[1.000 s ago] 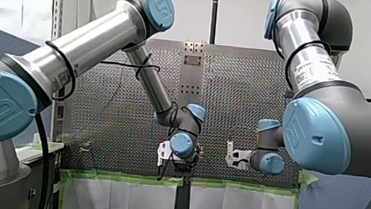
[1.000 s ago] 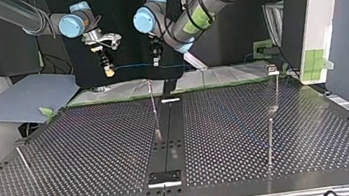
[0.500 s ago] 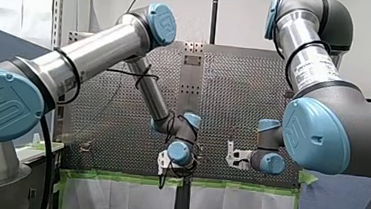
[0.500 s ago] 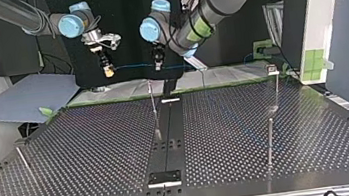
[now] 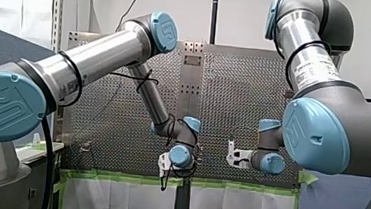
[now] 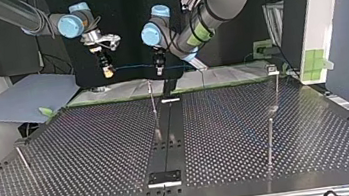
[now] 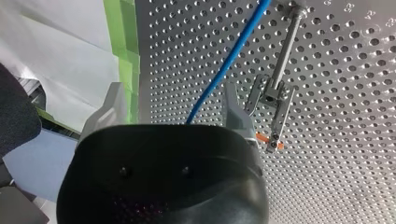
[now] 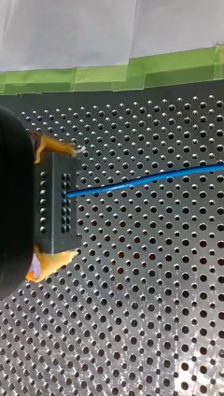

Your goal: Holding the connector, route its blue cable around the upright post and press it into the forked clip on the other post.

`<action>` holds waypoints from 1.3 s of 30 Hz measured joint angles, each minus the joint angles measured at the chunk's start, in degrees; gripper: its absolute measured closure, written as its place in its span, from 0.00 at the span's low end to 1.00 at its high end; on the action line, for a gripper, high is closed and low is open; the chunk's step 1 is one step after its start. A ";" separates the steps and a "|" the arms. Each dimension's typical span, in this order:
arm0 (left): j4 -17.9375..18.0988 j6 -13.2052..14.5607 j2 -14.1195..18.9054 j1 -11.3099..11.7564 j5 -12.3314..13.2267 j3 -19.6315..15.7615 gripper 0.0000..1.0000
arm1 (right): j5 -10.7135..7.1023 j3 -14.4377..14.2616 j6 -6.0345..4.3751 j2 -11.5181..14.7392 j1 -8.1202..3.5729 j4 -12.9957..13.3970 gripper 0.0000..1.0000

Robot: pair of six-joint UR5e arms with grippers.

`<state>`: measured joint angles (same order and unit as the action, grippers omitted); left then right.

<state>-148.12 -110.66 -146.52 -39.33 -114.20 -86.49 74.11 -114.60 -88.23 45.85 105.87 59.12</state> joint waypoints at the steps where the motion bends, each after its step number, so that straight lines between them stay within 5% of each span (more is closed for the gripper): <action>1: 0.18 0.00 0.01 0.04 -0.18 -0.02 0.00 | 0.00 -0.01 -0.01 0.00 0.00 0.01 1.00; 10: 2.83 0.33 0.03 0.19 -2.05 -0.04 0.00 | -0.08 0.01 -0.03 0.00 -0.02 0.03 1.00; 11: 2.89 0.52 0.03 0.19 -2.19 -0.04 0.13 | -0.09 0.01 -0.03 0.00 -0.02 0.01 1.00; 12: 2.92 0.75 0.03 0.19 -2.36 -0.04 0.13 | -0.09 0.01 -0.03 0.00 -0.03 0.00 1.00; 13: 2.92 1.17 0.03 0.19 -2.65 -0.05 0.25 | -0.09 0.01 -0.03 0.00 -0.04 -0.01 1.00; 14: 2.92 1.54 0.04 0.20 -2.86 -0.05 0.50 | -0.09 -0.01 -0.03 0.00 -0.05 -0.03 1.00; 15: 2.92 1.90 0.05 0.20 -3.04 -0.06 0.50 | -0.09 0.00 -0.03 0.00 -0.05 -0.03 1.00; 17: 2.89 2.50 0.03 0.20 -3.55 -0.06 0.76 | -0.09 0.00 -0.05 0.00 -0.06 -0.04 1.00; 18: 2.88 2.69 0.02 0.20 -3.87 -0.06 0.76 | -0.09 0.00 -0.06 0.00 -0.06 -0.05 1.00; 19: 2.89 2.90 0.00 0.20 -4.35 -0.06 0.97 | -0.09 0.00 -0.07 0.00 -0.06 -0.05 1.00; 20: 2.91 3.03 0.02 0.20 -4.74 -0.06 1.00 | -0.09 0.00 -0.10 0.00 -0.06 -0.05 1.00; 39: 1.80 5.06 0.12 -0.95 -8.78 -0.06 1.00 | -0.07 0.26 -1.25 0.01 -0.09 0.01 1.00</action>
<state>-146.32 -105.60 -146.39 -40.28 -122.98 -86.55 74.04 -114.33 -89.48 45.85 105.78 59.14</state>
